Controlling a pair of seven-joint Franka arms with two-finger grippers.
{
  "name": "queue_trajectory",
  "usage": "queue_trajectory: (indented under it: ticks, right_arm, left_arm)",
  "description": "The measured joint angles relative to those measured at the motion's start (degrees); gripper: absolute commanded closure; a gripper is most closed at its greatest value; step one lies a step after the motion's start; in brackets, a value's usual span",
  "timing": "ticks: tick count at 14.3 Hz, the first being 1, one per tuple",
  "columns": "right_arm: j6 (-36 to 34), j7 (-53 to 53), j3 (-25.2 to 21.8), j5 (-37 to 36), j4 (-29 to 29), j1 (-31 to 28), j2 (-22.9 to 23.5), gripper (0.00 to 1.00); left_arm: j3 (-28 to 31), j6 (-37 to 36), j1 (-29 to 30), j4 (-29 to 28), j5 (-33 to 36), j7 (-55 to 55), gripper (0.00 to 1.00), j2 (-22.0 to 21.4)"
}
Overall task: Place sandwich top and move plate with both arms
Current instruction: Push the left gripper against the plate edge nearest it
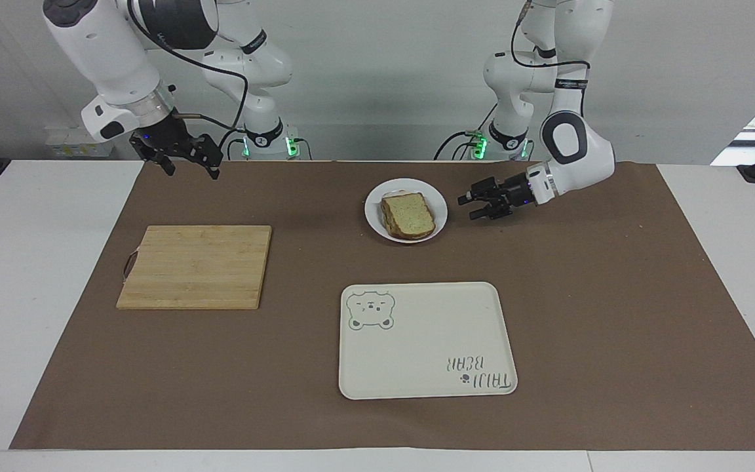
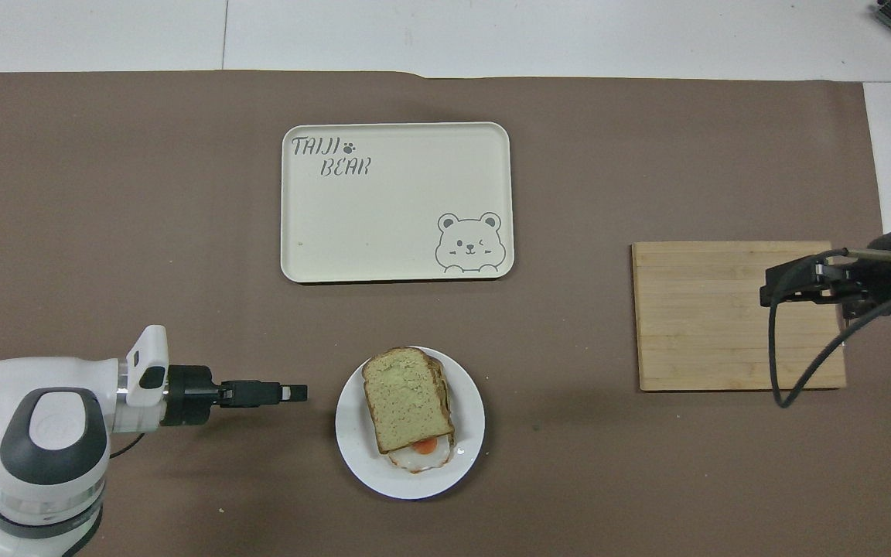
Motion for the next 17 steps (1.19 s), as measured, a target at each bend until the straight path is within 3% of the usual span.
queue_trajectory:
  ticks: [2, 4, 6, 8, 13, 14, 16, 17]
  right_arm:
    - [-0.3, -1.1, -0.1, 0.0, -0.1, -2.0, -0.1, 0.0]
    - [-0.2, -2.3, -0.1, -0.1, -0.1, -3.5, -0.2, 0.0]
    - [0.1, -4.1, -0.1, -1.3, 0.0, -4.7, -0.2, 0.0]
    - [0.8, -4.6, 0.0, -3.5, 0.6, -4.9, -0.2, 0.0]
    - [1.0, -4.5, 1.2, -4.2, 4.9, -4.7, -0.9, 0.0]
    - [1.0, -4.2, 1.3, -4.2, 5.7, -4.7, -1.1, 0.0]
    - [0.4, -3.3, 1.5, -4.2, 7.2, -4.6, -1.4, 0.0]
    - [-0.4, -3.1, 1.6, -4.2, 8.0, -4.5, -1.4, 0.0]
  left_arm:
    - [0.0, 0.2, -0.5, -0.1, -1.5, 3.5, 0.24, 3.4]
    - [0.1, 0.2, -0.5, -0.5, -1.7, 5.6, 0.33, 5.1]
    - [0.1, 0.1, -0.7, -1.3, -1.7, 6.3, 0.41, 5.0]
    - [0.0, 0.1, -2.0, -1.9, -3.1, 6.5, 0.57, 5.0]
    - [-0.1, 0.2, -5.3, -3.5, -4.3, 6.6, 0.65, 5.0]
    - [-0.1, 0.2, -5.3, -3.6, -4.5, 6.6, 0.71, 5.0]
    - [-0.1, 0.1, -5.5, -3.6, -4.9, 6.6, 1.0, 5.0]
    - [-0.1, 0.1, -5.7, -3.6, -5.1, 6.6, 1.0, 5.0]
